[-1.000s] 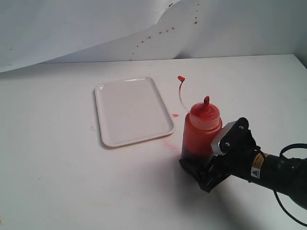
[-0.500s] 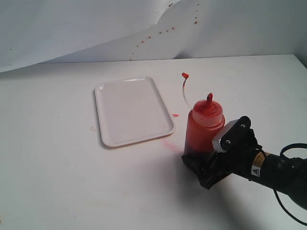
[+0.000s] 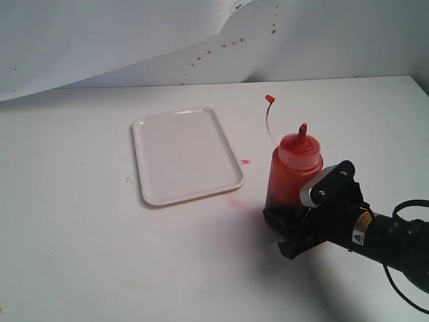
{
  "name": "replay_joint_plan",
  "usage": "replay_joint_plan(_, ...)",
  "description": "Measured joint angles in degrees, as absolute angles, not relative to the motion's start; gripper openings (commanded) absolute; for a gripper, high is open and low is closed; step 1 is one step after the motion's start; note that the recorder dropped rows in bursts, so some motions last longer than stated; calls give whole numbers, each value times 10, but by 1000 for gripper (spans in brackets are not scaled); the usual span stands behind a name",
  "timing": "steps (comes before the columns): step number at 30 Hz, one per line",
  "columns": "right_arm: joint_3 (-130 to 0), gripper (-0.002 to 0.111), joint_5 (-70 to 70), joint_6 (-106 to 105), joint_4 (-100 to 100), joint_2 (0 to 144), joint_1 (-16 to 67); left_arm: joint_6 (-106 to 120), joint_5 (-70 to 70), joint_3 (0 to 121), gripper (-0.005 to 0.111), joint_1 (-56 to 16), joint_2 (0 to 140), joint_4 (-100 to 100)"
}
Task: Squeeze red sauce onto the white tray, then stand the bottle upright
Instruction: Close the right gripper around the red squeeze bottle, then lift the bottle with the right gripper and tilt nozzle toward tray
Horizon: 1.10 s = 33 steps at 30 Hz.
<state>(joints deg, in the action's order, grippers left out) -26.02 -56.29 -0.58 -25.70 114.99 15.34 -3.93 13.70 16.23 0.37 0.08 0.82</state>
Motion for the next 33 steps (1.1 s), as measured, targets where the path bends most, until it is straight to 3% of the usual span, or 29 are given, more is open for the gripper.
replay_joint_plan(1,-260,22,-562,-6,-260,1150,153,-39,137,162,0,4,1,8)
replay_joint_plan(2,-260,4,-560,-6,-260,1150,153,-39,137,162,0,4,1,8)
replay_joint_plan(3,-260,0,-559,0,-261,1150,153,-39,137,162,0,4,1,8)
replay_joint_plan(11,-260,0,-414,6,-262,1064,153,-39,137,162,0,4,1,8)
replay_joint_plan(26,-259,0,-151,16,-261,775,153,-38,141,162,0,4,1,8)
replay_joint_plan(33,-334,0,40,16,-250,731,153,-18,180,162,0,4,1,8)
